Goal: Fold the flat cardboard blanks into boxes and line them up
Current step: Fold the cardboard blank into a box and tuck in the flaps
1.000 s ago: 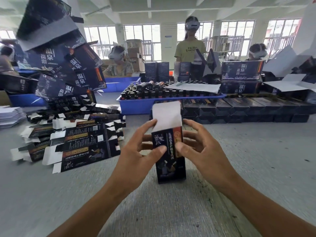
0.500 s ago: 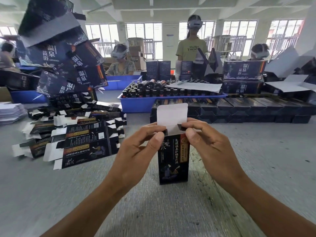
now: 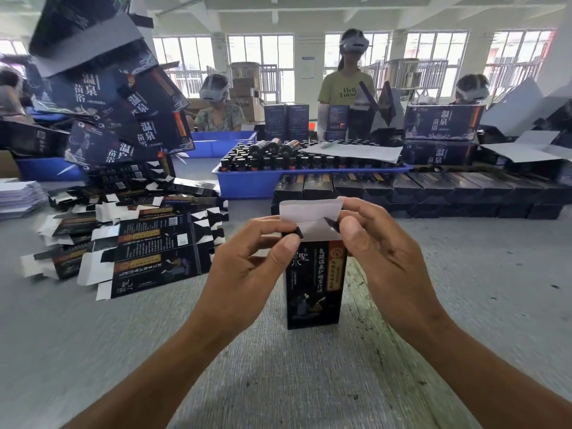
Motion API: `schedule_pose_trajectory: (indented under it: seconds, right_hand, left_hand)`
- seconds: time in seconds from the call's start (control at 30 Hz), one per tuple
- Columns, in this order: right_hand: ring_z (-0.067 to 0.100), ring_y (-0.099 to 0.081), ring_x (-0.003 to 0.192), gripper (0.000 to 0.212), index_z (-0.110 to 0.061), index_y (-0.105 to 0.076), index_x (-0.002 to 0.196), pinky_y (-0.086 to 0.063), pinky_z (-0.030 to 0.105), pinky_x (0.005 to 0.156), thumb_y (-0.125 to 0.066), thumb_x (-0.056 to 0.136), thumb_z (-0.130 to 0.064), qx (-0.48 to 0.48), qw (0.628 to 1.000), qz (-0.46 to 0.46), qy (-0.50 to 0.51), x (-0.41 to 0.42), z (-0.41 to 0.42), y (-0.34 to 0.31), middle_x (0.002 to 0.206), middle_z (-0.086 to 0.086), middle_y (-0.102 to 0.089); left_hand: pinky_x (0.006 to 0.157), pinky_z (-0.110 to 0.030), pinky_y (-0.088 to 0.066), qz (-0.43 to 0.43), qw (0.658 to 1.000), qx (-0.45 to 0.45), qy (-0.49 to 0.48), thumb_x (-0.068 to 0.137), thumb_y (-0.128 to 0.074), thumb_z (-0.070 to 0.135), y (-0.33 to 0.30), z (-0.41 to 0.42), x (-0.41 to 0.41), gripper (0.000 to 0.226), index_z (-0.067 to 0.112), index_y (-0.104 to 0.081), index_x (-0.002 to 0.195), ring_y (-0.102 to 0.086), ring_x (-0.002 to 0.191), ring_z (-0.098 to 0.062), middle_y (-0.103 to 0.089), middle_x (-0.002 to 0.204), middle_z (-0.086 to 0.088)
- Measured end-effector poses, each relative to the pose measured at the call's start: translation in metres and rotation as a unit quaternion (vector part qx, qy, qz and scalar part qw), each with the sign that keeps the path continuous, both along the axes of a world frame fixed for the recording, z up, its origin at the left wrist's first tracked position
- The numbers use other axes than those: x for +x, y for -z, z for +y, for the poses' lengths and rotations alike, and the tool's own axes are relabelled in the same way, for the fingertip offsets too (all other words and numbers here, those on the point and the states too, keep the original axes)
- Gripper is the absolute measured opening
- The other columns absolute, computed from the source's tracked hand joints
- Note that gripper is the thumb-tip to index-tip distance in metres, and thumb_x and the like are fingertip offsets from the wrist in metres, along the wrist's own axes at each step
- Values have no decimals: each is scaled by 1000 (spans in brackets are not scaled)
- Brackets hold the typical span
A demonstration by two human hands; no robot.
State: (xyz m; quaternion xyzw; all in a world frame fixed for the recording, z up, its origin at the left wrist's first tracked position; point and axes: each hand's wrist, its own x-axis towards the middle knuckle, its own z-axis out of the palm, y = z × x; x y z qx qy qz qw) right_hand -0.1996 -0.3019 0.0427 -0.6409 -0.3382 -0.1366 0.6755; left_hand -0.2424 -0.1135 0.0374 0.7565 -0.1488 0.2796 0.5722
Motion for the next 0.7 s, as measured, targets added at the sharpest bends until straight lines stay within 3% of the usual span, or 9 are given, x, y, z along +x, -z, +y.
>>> schedule_pose_trajectory:
  seconds: [0.13, 0.33, 0.43, 0.53, 0.6, 0.7]
  right_hand:
    - [-1, -70, 91, 20, -22, -67, 106, -51, 9, 72, -55, 97, -35, -12, 999, -15, 26, -3, 2, -2, 98, -17, -73]
    - [2, -71, 91, 15, -18, -69, 109, -52, 12, 73, -59, 98, -12, -8, 1000, 11, 23, 1, 0, 0, 97, -16, -74]
    - [4, -71, 92, 18, -19, -70, 112, -53, 12, 74, -59, 98, -12, -17, 999, 14, 28, 0, 0, 1, 97, -15, -75]
    - [7, -72, 93, 19, -20, -71, 111, -54, 16, 76, -61, 98, -13, -22, 999, 14, 33, 1, -1, 1, 98, -10, -75]
    - [8, -72, 95, 19, -20, -71, 112, -55, 17, 78, -60, 98, -13, -22, 999, 12, 33, 2, -1, 2, 100, -10, -75]
    - [7, -70, 101, 19, -22, -72, 111, -55, 17, 81, -60, 98, -13, -30, 999, -2, 44, 3, -2, 4, 107, -13, -74]
  left_hand:
    - [81, -20, -56, -6, 1000, 3, 10, 92, -62, 35, 0, 0, -1, 20, 30, -69, 110, -68, 109, -12, -72, 112, 12]
    - [76, -28, -59, -5, 999, -37, 0, 83, -68, 43, 0, -1, 0, 16, 39, -62, 97, -71, 100, -14, -75, 107, 8]
    - [82, -38, -61, 2, 999, -33, -2, 86, -70, 47, 2, 1, 1, 25, 40, -57, 106, -71, 105, -14, -73, 116, 10]
    - [84, -29, -60, -1, 1000, -12, -5, 91, -67, 47, 2, 2, 0, 36, 52, -54, 125, -67, 111, -9, -68, 124, 17]
    - [83, -21, -57, -23, 999, 22, -17, 95, -61, 42, 3, 1, -1, 38, 46, -57, 133, -65, 114, -7, -65, 125, 19]
    - [80, -19, -57, -38, 997, 50, -35, 97, -57, 37, 5, -1, -1, 33, 33, -65, 129, -64, 114, -13, -67, 121, 16]
